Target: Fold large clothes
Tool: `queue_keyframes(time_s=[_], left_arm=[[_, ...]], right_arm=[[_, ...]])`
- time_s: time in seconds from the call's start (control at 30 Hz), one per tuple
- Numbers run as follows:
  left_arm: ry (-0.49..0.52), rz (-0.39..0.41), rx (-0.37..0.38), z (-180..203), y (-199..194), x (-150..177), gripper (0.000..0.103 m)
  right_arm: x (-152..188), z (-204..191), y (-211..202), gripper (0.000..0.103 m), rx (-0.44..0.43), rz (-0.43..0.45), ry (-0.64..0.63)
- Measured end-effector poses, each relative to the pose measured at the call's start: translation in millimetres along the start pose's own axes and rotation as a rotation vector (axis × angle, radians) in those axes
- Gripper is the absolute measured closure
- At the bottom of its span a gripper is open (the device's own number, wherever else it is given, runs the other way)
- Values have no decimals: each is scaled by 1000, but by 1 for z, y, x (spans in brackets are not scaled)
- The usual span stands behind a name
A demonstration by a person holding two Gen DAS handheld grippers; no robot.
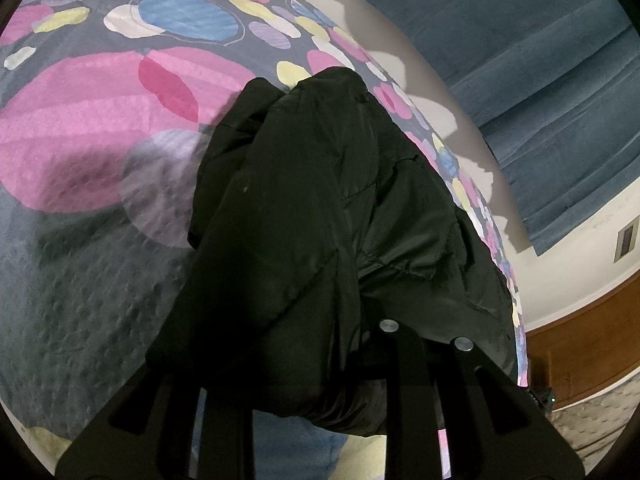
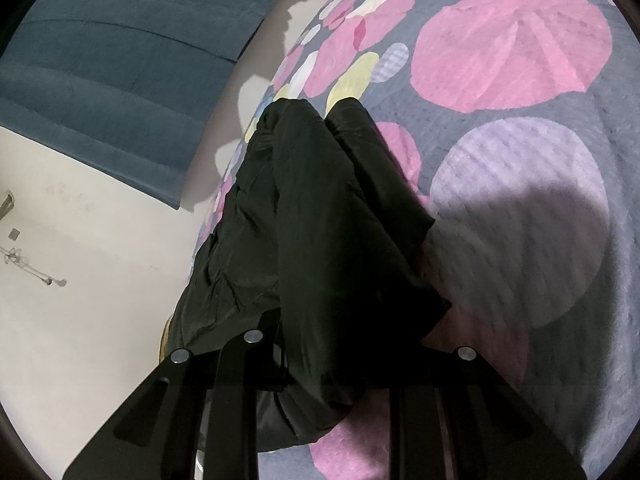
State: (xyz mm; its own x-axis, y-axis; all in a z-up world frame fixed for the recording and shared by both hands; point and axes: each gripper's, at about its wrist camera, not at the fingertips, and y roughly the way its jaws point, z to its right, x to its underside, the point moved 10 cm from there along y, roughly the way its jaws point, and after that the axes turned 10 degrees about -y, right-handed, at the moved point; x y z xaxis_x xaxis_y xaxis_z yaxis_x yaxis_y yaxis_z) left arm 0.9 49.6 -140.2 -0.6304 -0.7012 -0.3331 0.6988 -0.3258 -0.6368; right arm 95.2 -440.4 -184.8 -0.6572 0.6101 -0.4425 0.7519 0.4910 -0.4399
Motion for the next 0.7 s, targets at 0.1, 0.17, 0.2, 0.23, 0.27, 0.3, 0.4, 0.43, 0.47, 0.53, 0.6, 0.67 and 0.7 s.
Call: queue_keyframes(time_s=[0.1, 0.17, 0.2, 0.23, 0.27, 0.3, 0.4, 0.43, 0.47, 0.53, 0.6, 0.67, 0.7], left_arm=[[2, 0, -1, -1, 0, 0, 81], [1, 1, -2, -1, 0, -1, 80], [2, 2, -2, -2, 0, -1, 80], [2, 2, -3, -2, 1, -2, 80], [2, 2, -3, -2, 1, -2, 80], [2, 2, -3, -2, 1, -2, 80], [1, 1, -2, -3, 1, -2, 80], [1, 1, -3, -2, 1, -2, 80], [1, 1, -2, -2, 1, -2, 80], [0, 1, -2, -2, 1, -2, 80], [1, 2, -3, -2, 1, -2, 80], [3, 2, -5, -2, 1, -2, 80], [4, 3, -7, -3, 1, -3, 79]], right_arm=[[1, 0, 0, 80, -2, 2, -10], [1, -1, 0, 80, 1, 2, -9], [2, -1, 0, 80, 0, 2, -7], [2, -1, 0, 80, -4, 1, -3], [2, -2, 0, 80, -5, 1, -2], [2, -2, 0, 80, -4, 2, -2], [3, -3, 0, 80, -3, 4, -3], [3, -3, -1, 80, -3, 4, -3], [4, -3, -1, 80, -2, 5, -4], [4, -4, -2, 80, 1, 7, -5], [5, -4, -2, 79, 1, 7, -5], [4, -5, 0, 79, 0, 6, -6], [4, -5, -1, 78, 0, 6, -4]])
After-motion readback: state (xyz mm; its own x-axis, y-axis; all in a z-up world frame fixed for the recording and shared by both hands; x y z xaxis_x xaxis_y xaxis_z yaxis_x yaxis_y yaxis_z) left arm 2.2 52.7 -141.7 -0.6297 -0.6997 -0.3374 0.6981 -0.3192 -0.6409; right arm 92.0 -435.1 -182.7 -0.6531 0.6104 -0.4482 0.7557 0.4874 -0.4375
